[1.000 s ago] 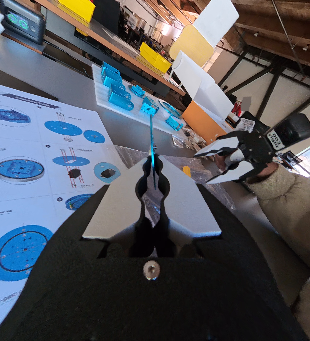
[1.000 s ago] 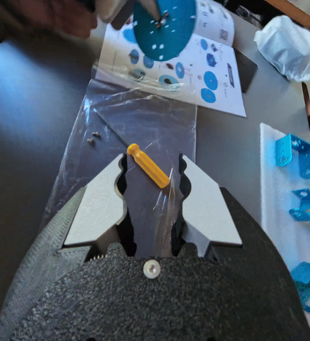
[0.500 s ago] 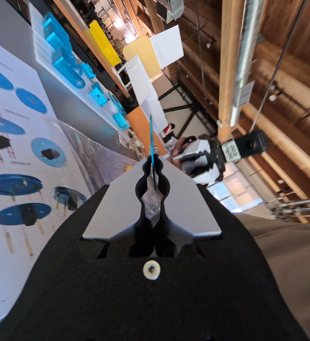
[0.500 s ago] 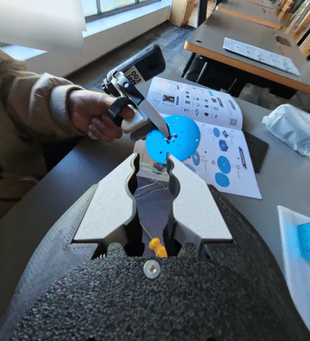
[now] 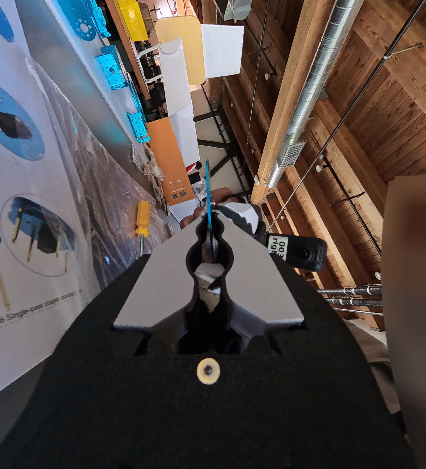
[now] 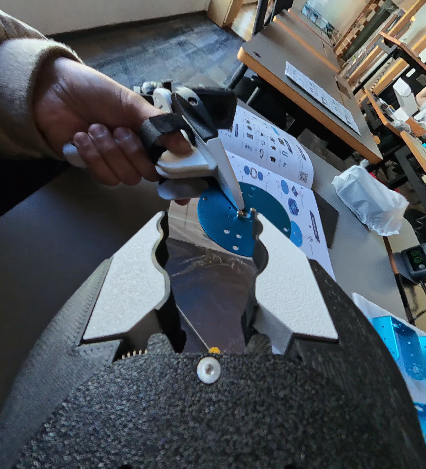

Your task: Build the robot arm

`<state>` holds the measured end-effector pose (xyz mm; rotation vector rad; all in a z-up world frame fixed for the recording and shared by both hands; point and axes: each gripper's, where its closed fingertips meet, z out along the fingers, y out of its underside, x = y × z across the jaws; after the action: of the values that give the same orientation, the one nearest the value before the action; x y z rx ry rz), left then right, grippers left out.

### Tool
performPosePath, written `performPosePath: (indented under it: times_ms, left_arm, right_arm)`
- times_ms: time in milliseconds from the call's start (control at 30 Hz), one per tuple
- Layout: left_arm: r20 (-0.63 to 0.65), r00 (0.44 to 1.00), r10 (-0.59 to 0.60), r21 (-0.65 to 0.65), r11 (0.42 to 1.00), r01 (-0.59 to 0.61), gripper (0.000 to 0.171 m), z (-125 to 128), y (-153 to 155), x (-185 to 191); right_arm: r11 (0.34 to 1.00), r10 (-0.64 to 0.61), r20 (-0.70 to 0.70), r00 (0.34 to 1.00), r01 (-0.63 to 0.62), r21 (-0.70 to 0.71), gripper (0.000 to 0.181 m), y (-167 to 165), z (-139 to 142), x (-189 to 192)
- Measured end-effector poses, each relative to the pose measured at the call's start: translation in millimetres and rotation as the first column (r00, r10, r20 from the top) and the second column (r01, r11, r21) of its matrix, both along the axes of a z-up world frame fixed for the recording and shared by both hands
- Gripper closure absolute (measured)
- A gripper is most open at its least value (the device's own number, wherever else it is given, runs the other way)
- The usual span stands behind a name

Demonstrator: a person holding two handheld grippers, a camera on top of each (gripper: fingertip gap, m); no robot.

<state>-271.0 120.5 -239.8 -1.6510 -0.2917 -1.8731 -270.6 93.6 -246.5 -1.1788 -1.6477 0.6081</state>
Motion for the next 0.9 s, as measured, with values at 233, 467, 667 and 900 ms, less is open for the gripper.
performPosePath:
  times_ms: [233, 467, 667, 900]
  left_arm:
    - [-0.043, 0.999, 0.022, 0.013, 1.0, -0.021, 0.168, -1, 2, -1]
    - [-0.067, 0.996, 0.06, -0.005, 0.998, -0.06, 0.168, -8, 8, -7]
    - [-0.107, 0.992, 0.067, -0.001, 0.998, -0.068, 0.168, -8, 10, -8]
    - [-0.194, 0.971, 0.14, 0.064, 0.989, -0.13, 0.168, -10, 15, -21]
  right_arm:
    - [0.998, 0.009, 0.006, 1.0, -0.009, -0.07, 0.115, -5, -6, -6]
    - [0.998, -0.028, 0.016, 0.999, 0.029, -0.057, 0.118, -1, -4, -5]
    - [0.996, -0.035, 0.053, 0.998, 0.039, -0.076, 0.107, -4, -15, -11]
    - [0.994, -0.095, 0.063, 0.993, 0.098, -0.045, 0.125, 19, 3, 13]
